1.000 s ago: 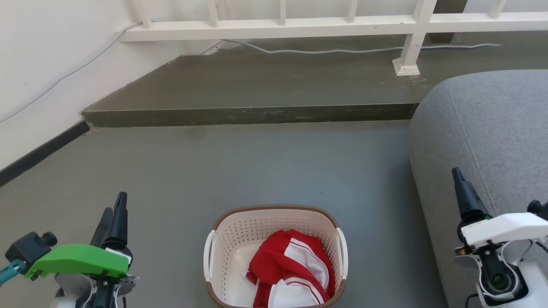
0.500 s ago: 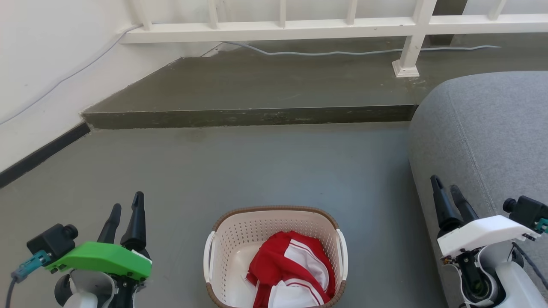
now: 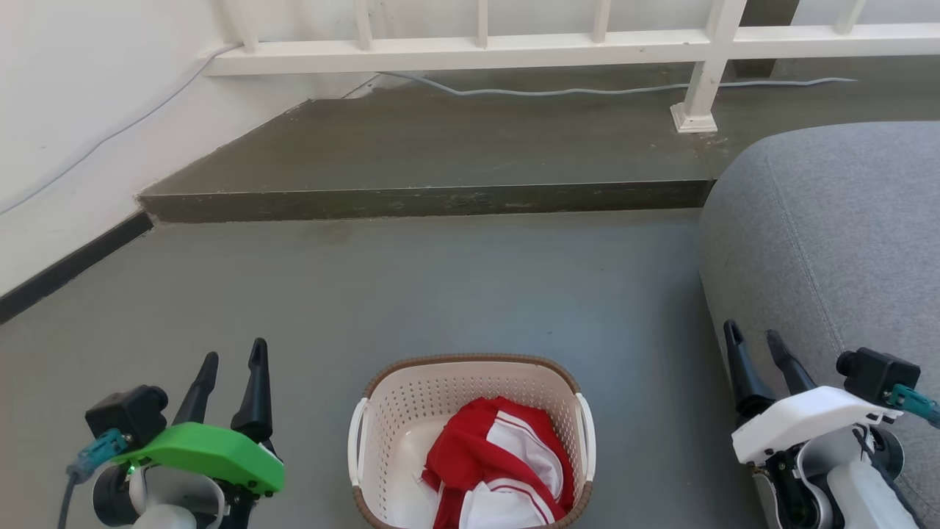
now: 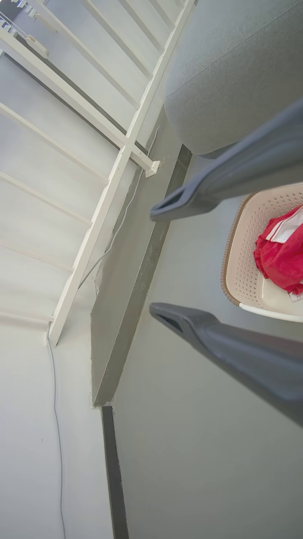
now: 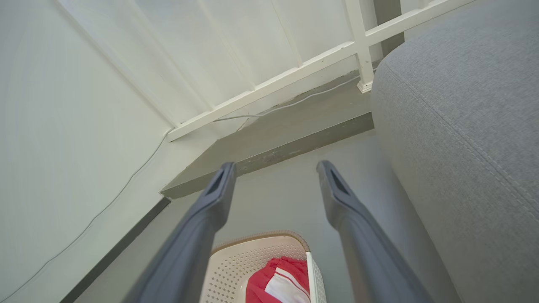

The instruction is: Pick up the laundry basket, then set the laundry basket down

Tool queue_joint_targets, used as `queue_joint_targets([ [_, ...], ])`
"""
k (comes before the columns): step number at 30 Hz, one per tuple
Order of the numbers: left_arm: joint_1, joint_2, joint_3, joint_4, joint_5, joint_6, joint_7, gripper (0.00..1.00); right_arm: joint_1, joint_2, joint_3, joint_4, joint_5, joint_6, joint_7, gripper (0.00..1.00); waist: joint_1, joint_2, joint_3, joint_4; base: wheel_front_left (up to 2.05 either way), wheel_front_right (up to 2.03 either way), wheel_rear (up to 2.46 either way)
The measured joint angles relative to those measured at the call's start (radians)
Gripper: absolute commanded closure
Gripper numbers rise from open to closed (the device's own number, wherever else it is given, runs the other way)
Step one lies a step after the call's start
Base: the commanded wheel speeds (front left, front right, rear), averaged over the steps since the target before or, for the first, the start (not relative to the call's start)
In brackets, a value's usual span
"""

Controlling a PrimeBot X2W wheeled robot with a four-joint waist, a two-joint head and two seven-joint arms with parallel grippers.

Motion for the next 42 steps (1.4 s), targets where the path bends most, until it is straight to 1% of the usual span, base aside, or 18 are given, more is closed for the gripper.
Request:
queue_joint_targets([
  [3,0.000,0.003,-0.017,0.006,0.041,0.010,-0.013,0.00,0.001,0.000,0.009,0.003,-0.039,-0.001,-0.008,0.00,0.0000,0.0000,0.000,-0.001,0.00,0.00,0.00],
  [5,0.000,0.004,-0.025,0.008,0.060,0.011,-0.021,0.00,0.001,0.001,0.015,0.007,-0.060,-0.010,-0.016,0.00,0.0000,0.0000,0.000,-0.002,0.00,0.00,0.00],
  [9,0.000,0.007,-0.040,0.015,0.110,0.014,-0.031,0.00,0.001,0.000,0.026,0.011,-0.110,-0.010,-0.030,0.00,0.0000,0.0000,0.001,-0.003,0.00,0.00,0.00],
  [11,0.000,0.008,-0.053,0.020,0.134,0.018,-0.041,0.00,0.001,0.000,0.030,0.012,-0.140,-0.019,-0.038,0.00,0.0000,0.0000,0.001,-0.004,0.00,0.00,0.00],
  [15,0.000,0.009,-0.066,0.034,0.181,0.021,-0.057,0.00,0.001,0.000,0.041,0.014,-0.186,-0.026,-0.051,0.00,0.0000,0.0000,0.003,-0.006,0.00,0.00,0.00],
  [18,0.000,0.010,-0.080,0.037,0.224,0.029,-0.066,0.00,0.001,0.000,0.052,0.016,-0.222,-0.027,-0.061,0.00,0.0000,0.0000,0.004,-0.008,0.00,0.00,0.00],
  [21,0.000,0.010,-0.089,0.045,0.249,0.031,-0.076,0.00,0.001,-0.001,0.059,0.018,-0.268,-0.034,-0.070,0.00,0.0000,0.0000,0.004,-0.010,0.00,0.00,0.00],
  [32,0.000,0.009,-0.118,0.071,0.363,0.052,-0.115,0.00,0.003,-0.001,0.069,0.021,-0.392,-0.044,-0.110,0.00,0.0000,0.0000,0.004,-0.013,0.00,0.00,0.00],
  [35,0.000,0.009,-0.119,0.074,0.384,0.057,-0.119,0.00,0.004,0.000,0.068,0.022,-0.402,-0.044,-0.114,0.00,0.0000,0.0000,0.004,-0.013,0.00,0.00,0.00],
  [42,0.000,0.009,-0.118,0.084,0.389,0.057,-0.119,0.00,0.004,0.002,0.063,0.025,-0.402,-0.043,-0.114,0.00,0.0000,0.0000,0.004,-0.012,0.00,0.00,0.00],
])
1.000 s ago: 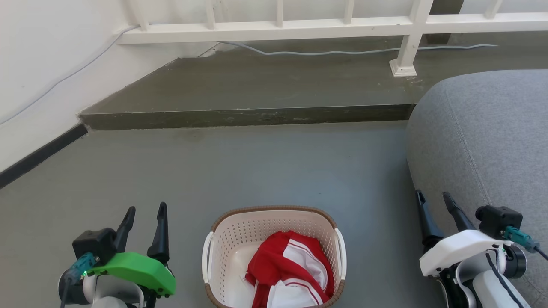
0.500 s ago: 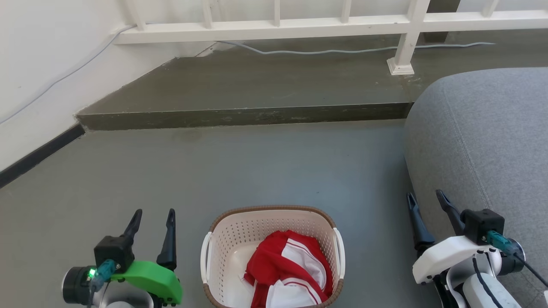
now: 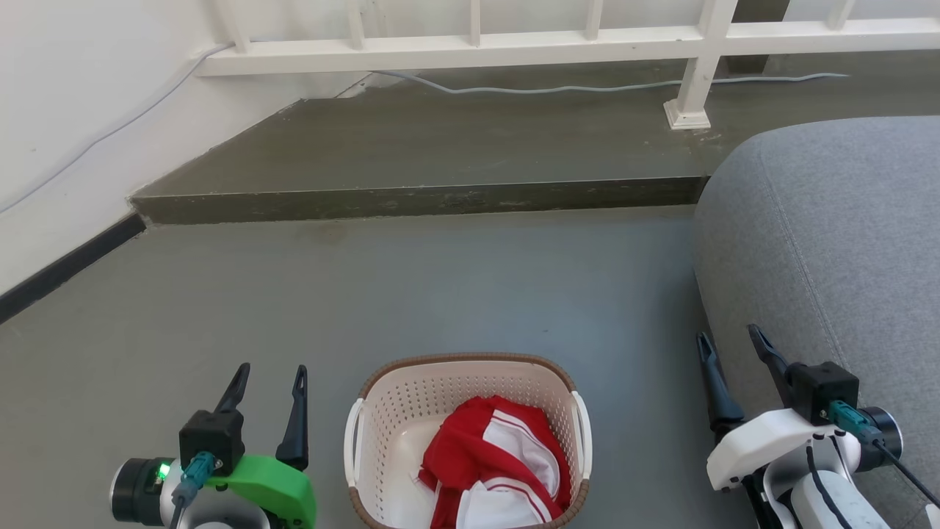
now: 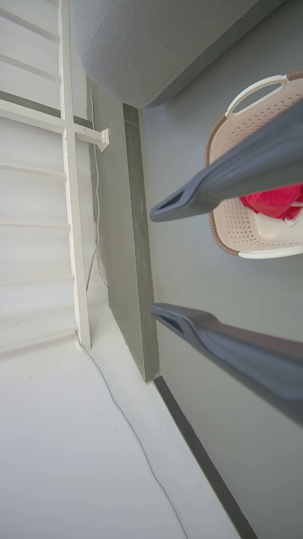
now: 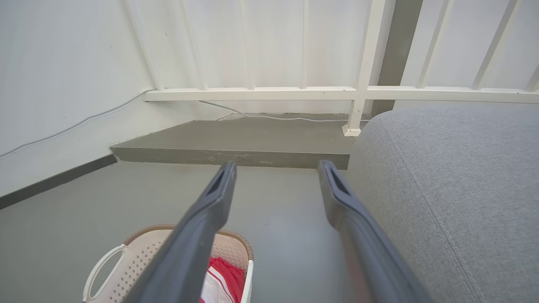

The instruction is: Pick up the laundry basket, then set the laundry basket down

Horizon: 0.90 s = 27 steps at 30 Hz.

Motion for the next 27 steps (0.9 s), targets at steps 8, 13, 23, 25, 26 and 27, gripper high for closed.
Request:
queue_joint_targets([
  [8,0.000,0.000,0.000,0.016,0.002,0.000,0.000,0.00,0.000,0.012,-0.002,0.008,-0.006,0.004,-0.002,0.00,0.0000,0.0000,-0.001,-0.001,0.00,0.00,0.00],
  [13,0.000,0.000,-0.004,0.020,0.011,0.000,0.000,0.00,0.000,0.016,-0.003,0.014,-0.006,0.013,-0.003,0.00,0.0000,0.0000,0.001,-0.001,0.00,0.00,0.00],
  [23,-0.021,-0.010,-0.010,0.019,0.011,0.000,0.000,0.00,0.000,0.027,-0.004,0.024,-0.006,0.026,-0.003,0.00,0.0000,0.0000,0.053,-0.001,0.00,0.00,0.00],
  [25,-0.043,-0.018,-0.010,0.018,0.008,-0.001,0.000,0.00,-0.003,0.028,-0.003,0.031,-0.006,0.027,-0.003,0.00,0.0000,0.0000,0.073,0.000,0.00,0.00,0.00],
  [26,-0.052,-0.023,-0.010,0.019,0.007,-0.001,0.001,0.00,-0.007,0.030,-0.003,0.034,-0.006,0.027,-0.003,0.00,0.0000,0.0000,0.084,0.000,0.00,0.00,0.00],
  [27,-0.058,-0.026,-0.010,0.019,0.006,-0.002,0.000,0.00,-0.013,0.031,-0.003,0.038,-0.006,0.027,-0.003,0.00,0.0000,0.0000,0.095,0.000,0.00,0.00,0.00],
])
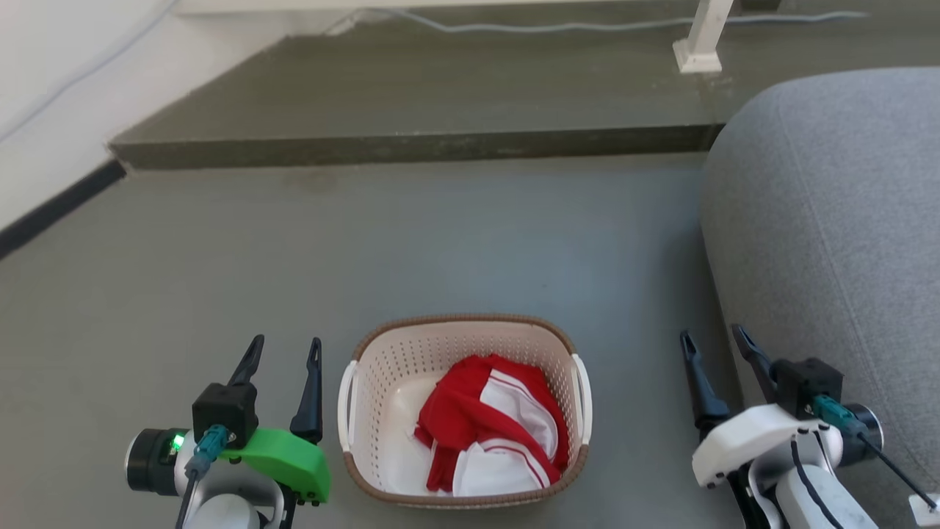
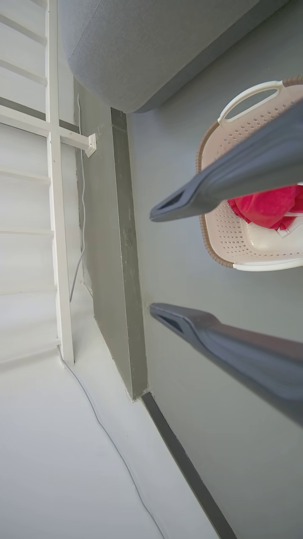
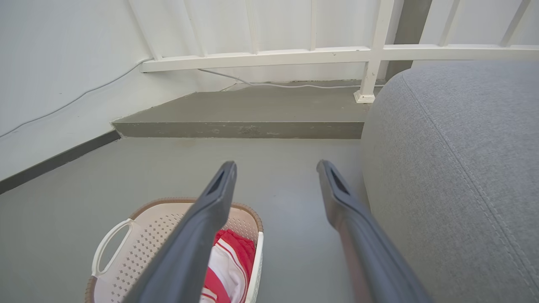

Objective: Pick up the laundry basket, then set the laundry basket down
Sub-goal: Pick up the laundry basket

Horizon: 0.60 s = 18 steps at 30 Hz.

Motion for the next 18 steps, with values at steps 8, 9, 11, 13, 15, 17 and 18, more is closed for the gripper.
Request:
queue_joint_targets([
  [8,-0.049,-0.010,-0.023,0.040,-0.005,-0.021,0.001,0.00,-0.059,0.020,-0.001,0.032,-0.004,0.000,0.000,0.00,0.0001,0.0000,0.102,0.001,0.00,0.00,0.00],
  [9,-0.061,-0.012,-0.024,0.044,-0.005,-0.026,0.001,0.00,-0.063,0.020,-0.002,0.037,-0.004,0.000,0.000,0.00,0.0000,0.0000,0.116,0.001,0.00,0.00,0.00],
  [11,-0.081,-0.015,-0.026,0.058,-0.005,-0.026,0.002,0.00,-0.077,0.021,-0.002,0.046,-0.005,0.000,0.000,0.00,0.0000,0.0000,0.143,0.002,0.00,0.00,0.00],
  [13,-0.105,-0.015,-0.025,0.072,-0.006,-0.035,0.002,0.00,-0.099,0.023,-0.003,0.056,-0.006,0.000,0.000,0.00,0.0000,0.0000,0.185,0.004,0.00,0.00,0.00],
  [15,-0.123,-0.016,-0.025,0.085,-0.008,-0.040,0.002,0.00,-0.112,0.025,-0.003,0.063,-0.006,0.000,0.000,0.00,0.0001,0.0000,0.213,0.006,0.00,0.00,0.00],
  [17,-0.140,-0.017,-0.025,0.098,-0.008,-0.045,0.003,0.00,-0.120,0.027,-0.002,0.068,-0.006,0.000,0.000,0.00,0.0001,0.0000,0.241,0.007,0.00,0.00,0.00],
  [18,-0.148,-0.017,-0.025,0.105,-0.009,-0.049,0.010,0.00,-0.123,0.028,-0.001,0.072,-0.006,0.000,0.000,0.00,0.0000,0.0000,0.256,0.007,0.00,0.00,0.00],
])
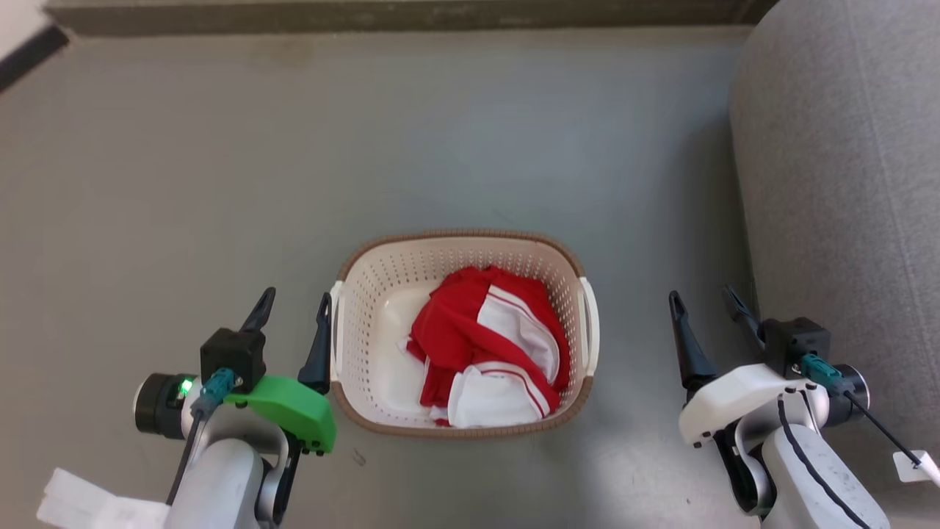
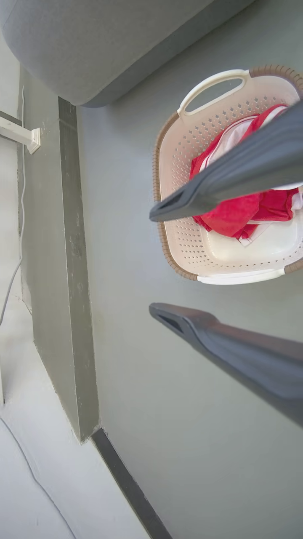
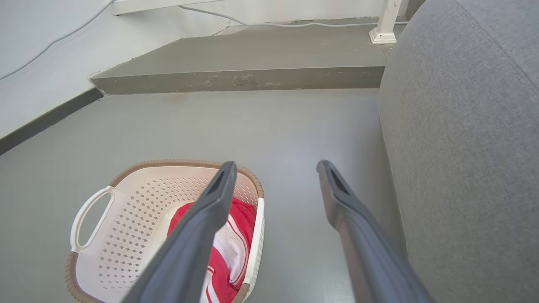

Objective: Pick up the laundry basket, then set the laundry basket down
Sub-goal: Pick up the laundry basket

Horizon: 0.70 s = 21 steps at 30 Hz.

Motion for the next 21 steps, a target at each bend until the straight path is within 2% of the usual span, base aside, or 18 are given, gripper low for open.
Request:
queue_joint_targets([
  [13,-0.127,-0.012,-0.004,0.092,-0.001,-0.031,0.002,0.00,-0.103,0.015,0.017,0.040,-0.020,0.009,-0.001,0.00,0.0001,0.0000,0.186,0.004,0.00,0.00,0.00],
  [21,-0.246,-0.017,-0.028,0.153,-0.001,-0.074,0.019,0.00,-0.209,0.018,0.027,0.059,-0.032,0.009,-0.001,0.00,0.0001,0.0000,0.301,0.014,0.00,0.00,0.00],
])
